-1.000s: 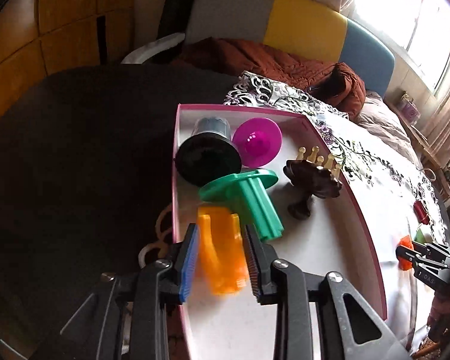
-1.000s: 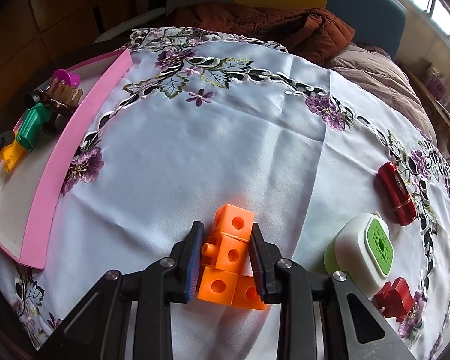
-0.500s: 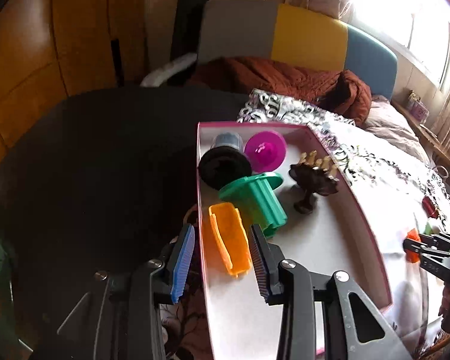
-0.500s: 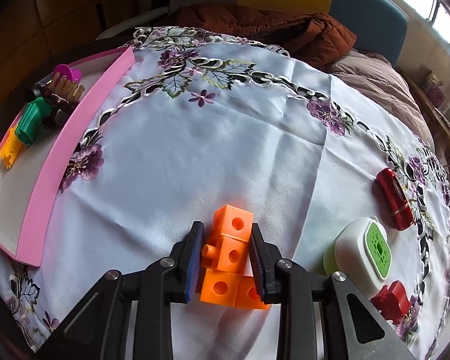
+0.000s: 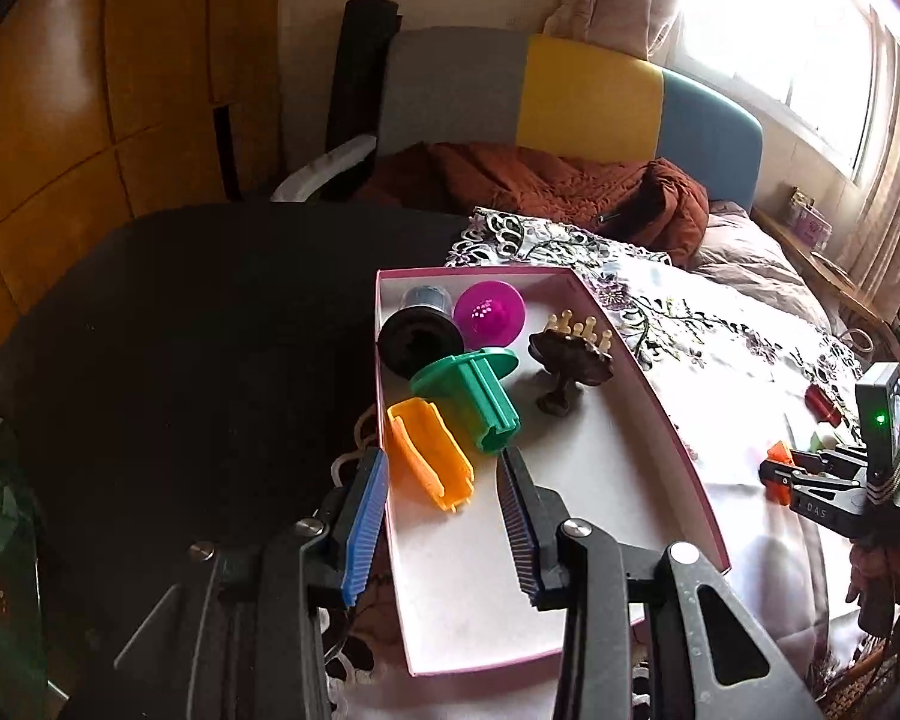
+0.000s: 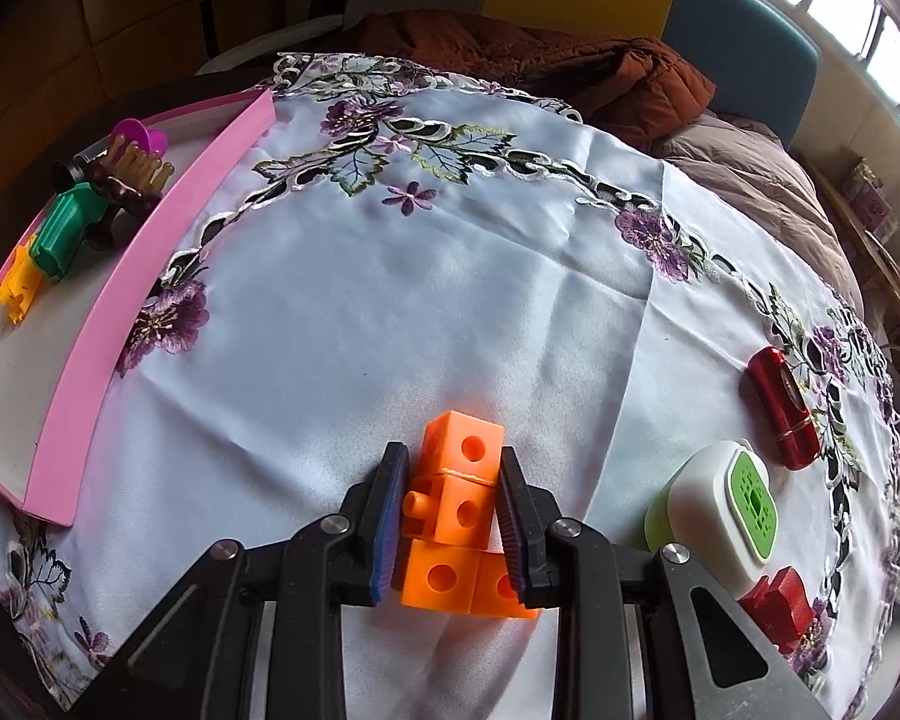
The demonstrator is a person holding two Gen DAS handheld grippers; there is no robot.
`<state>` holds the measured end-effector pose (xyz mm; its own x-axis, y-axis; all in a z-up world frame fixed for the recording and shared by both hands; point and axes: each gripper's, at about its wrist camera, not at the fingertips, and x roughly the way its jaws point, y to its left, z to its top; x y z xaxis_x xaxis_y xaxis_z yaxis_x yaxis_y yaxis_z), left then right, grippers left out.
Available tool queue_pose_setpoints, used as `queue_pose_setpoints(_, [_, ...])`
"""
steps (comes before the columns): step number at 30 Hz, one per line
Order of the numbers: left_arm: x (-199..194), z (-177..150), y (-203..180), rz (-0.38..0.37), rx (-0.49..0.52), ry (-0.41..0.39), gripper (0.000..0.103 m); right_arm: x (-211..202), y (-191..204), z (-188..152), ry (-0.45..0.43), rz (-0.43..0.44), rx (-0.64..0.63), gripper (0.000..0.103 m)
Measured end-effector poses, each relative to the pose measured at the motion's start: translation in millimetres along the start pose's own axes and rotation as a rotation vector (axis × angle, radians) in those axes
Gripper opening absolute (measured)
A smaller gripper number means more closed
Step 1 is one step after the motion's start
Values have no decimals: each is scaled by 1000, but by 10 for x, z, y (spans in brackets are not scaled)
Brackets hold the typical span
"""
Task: Organize rigid objects
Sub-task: 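Carry the orange cube stack into the tray and open the right tool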
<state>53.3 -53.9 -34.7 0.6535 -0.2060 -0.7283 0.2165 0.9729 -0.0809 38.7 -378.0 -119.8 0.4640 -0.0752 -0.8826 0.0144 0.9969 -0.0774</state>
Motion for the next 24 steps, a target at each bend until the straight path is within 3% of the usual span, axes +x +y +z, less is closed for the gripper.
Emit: queue_pose_setpoints(24, [12, -198, 311, 1, -66, 33, 37, 5, -1, -4, -9, -7, 20, 28])
